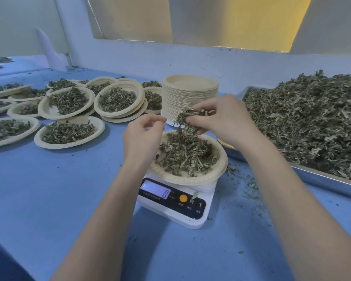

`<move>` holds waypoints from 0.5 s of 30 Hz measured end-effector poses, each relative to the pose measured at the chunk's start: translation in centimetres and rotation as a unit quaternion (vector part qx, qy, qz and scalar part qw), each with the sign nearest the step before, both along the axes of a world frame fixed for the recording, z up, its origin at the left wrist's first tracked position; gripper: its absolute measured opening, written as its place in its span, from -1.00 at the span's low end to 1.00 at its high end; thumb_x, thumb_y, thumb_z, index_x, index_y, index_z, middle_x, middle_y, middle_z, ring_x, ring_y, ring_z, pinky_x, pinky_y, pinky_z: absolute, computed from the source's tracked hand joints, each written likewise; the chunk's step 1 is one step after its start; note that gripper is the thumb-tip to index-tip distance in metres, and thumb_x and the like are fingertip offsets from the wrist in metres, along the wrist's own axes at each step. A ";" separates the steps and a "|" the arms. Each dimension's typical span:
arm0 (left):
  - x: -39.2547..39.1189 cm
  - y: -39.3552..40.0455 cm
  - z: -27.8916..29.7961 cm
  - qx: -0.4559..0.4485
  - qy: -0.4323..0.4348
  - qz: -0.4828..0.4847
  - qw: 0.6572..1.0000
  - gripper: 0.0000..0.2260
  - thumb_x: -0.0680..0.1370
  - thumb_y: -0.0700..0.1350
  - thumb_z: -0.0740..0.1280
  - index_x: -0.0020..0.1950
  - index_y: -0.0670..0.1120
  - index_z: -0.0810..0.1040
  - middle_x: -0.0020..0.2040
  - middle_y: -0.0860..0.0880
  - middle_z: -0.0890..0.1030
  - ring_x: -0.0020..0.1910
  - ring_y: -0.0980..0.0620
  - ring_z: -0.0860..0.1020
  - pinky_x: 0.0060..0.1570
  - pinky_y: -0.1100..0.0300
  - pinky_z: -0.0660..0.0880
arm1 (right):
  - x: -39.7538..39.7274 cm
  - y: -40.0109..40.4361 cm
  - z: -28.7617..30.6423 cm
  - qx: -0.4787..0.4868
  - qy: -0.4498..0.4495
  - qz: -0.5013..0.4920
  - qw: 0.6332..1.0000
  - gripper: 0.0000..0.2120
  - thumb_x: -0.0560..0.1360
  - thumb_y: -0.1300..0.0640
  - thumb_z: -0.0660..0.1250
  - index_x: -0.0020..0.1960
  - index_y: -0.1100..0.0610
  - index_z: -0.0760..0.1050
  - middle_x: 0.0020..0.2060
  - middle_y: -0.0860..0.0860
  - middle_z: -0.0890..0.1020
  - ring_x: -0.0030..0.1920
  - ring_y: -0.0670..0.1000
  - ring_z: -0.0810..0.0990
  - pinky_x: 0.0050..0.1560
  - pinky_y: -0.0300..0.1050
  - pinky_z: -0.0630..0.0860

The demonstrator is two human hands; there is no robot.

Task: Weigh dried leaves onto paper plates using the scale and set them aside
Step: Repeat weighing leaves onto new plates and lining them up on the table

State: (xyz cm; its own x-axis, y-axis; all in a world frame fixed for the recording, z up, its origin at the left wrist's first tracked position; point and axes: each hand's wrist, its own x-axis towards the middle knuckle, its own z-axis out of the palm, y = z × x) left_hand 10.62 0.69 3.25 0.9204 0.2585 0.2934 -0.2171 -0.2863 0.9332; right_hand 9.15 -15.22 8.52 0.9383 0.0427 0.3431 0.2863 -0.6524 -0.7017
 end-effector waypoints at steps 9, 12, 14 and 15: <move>0.0 0.2 0.1 -0.016 -0.017 0.007 1.000 -0.81 0.47 -0.15 0.29 -0.20 0.13 0.62 -0.17 0.17 0.60 -0.12 0.19 0.51 -0.12 0.26 0.40 | -0.3 0.0 0.4 0.017 -0.009 0.008 1.000 -0.81 0.41 0.10 0.49 -0.05 -0.05 0.53 -0.32 -0.20 0.52 -0.52 -0.26 0.56 -0.39 -0.55 0.34; -0.1 0.2 0.1 -0.020 -0.018 0.007 1.000 -0.81 0.47 -0.15 0.30 -0.21 0.13 0.62 -0.20 0.18 0.60 -0.15 0.20 0.51 -0.13 0.28 0.40 | -0.3 0.1 0.3 0.015 -0.010 0.005 1.000 -0.81 0.40 0.09 0.49 -0.01 -0.03 0.56 -0.29 -0.17 0.54 -0.51 -0.24 0.57 -0.37 -0.55 0.36; 0.0 0.3 0.0 -0.021 -0.018 0.006 1.000 -0.81 0.47 -0.16 0.30 -0.21 0.13 0.63 -0.22 0.18 0.59 -0.17 0.21 0.50 -0.15 0.28 0.40 | -0.2 0.1 0.2 0.016 -0.006 0.002 1.000 -0.77 0.40 0.09 0.49 0.04 0.03 0.60 -0.25 -0.15 0.56 -0.49 -0.22 0.59 -0.35 -0.54 0.39; 0.0 0.3 0.0 -0.021 -0.017 0.005 1.000 -0.81 0.46 -0.16 0.30 -0.21 0.12 0.63 -0.22 0.18 0.59 -0.18 0.22 0.50 -0.15 0.28 0.40 | -0.2 0.2 0.2 0.016 -0.003 0.003 1.000 -0.76 0.40 0.09 0.49 0.06 0.05 0.61 -0.24 -0.16 0.56 -0.49 -0.21 0.59 -0.34 -0.54 0.40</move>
